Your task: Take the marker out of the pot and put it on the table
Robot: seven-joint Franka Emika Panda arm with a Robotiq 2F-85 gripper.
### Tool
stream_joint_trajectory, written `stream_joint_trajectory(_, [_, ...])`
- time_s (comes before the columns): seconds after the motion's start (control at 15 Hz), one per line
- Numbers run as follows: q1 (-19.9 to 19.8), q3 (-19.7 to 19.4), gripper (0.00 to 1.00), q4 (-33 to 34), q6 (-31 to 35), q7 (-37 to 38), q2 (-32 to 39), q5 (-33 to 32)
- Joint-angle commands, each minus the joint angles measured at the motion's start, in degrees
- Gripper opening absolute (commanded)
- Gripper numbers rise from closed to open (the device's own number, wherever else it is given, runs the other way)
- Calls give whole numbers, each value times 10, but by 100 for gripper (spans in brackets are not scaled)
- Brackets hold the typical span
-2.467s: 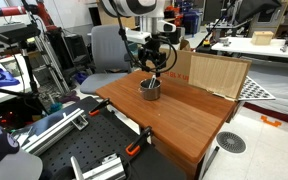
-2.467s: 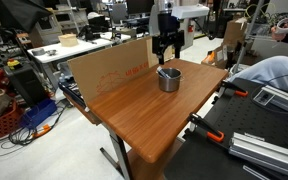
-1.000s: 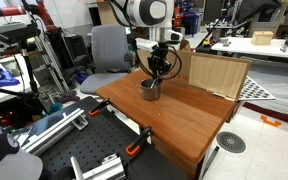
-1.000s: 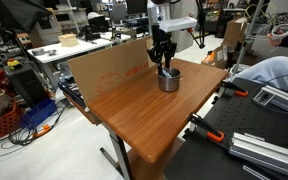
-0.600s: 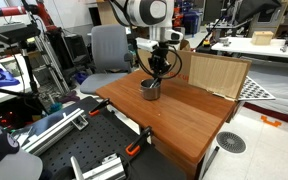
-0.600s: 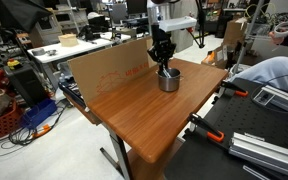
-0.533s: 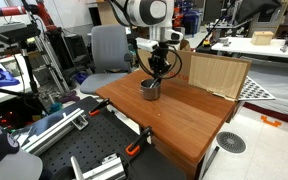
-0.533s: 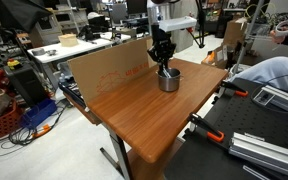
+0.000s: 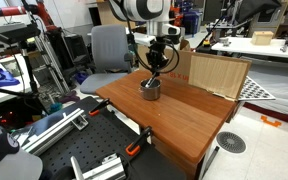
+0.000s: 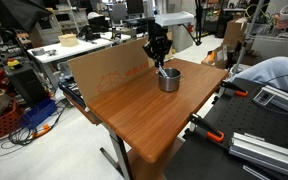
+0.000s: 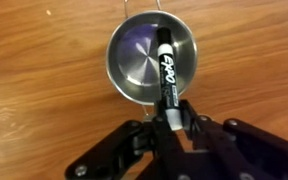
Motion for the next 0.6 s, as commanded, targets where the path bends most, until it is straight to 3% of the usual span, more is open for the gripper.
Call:
stream_joint_trajectory(0.0, [-7,2,5,0,-33,9,-37,19])
stream_joint_trajectory(0.53, [-70,-23,5,65,-205,4,-75,111])
